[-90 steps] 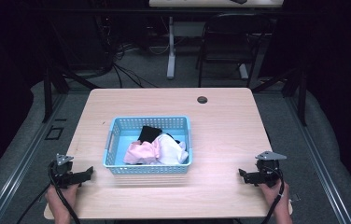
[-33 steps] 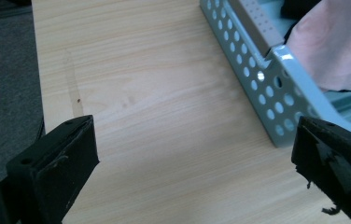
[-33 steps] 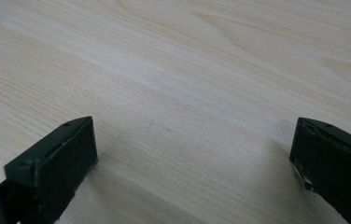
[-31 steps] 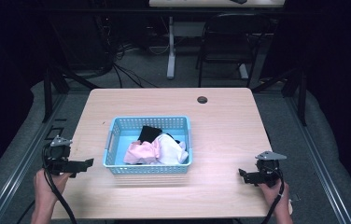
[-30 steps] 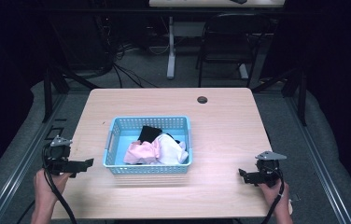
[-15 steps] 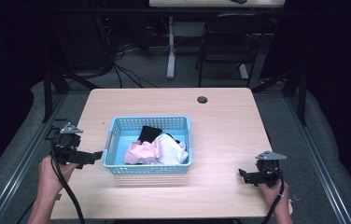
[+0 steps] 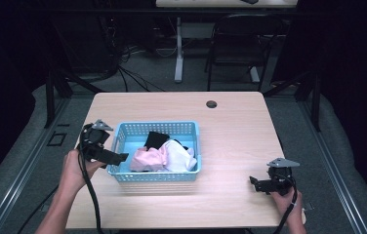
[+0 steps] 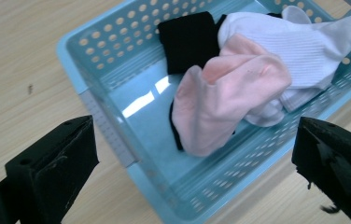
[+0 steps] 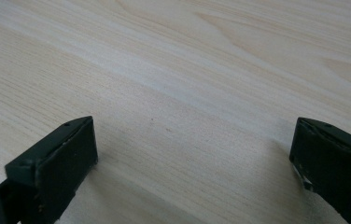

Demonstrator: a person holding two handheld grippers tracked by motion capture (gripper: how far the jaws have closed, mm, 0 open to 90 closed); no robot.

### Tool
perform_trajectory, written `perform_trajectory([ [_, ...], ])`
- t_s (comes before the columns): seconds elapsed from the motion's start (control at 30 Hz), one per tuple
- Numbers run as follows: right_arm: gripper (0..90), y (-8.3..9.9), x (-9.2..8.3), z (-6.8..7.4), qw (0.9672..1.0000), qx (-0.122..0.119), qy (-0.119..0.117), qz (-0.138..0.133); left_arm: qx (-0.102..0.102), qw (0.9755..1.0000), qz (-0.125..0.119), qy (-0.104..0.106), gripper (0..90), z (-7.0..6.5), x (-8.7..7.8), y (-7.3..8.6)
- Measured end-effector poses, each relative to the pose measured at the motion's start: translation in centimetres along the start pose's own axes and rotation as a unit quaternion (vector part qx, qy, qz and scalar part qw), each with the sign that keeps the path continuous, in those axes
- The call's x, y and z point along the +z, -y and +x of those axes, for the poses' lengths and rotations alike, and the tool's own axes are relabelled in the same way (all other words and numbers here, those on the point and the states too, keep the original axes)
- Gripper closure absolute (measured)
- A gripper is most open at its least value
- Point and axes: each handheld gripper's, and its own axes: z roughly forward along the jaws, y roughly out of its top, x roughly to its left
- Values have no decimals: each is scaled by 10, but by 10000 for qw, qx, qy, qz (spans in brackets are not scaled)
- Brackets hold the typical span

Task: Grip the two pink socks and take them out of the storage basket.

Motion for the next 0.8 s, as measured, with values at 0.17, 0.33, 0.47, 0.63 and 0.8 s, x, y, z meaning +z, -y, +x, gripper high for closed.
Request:
perform_trajectory([
  [0.17, 4, 0, 0, 0, 10000, -6, -10, 7, 41, 9993, 295, 233, 1, -4, 22, -10],
  [0.33, 4, 0, 0, 0, 10000, -6, -9, 9, 68, 9979, 557, 322, 3, -4, 33, -15],
  [0.47, 4, 0, 0, 0, 10000, 1, 3, 1, 96, 9959, 784, 433, 114, -4, 45, -19],
  [0.63, 4, 0, 0, 0, 10000, 1, -15, -9, 151, 9929, 1063, 508, 290, -6, 59, -23],
  [0.8, 4, 0, 0, 0, 10000, -4, -3, -1, 192, 9908, 1232, 522, 397, -7, 66, -25],
])
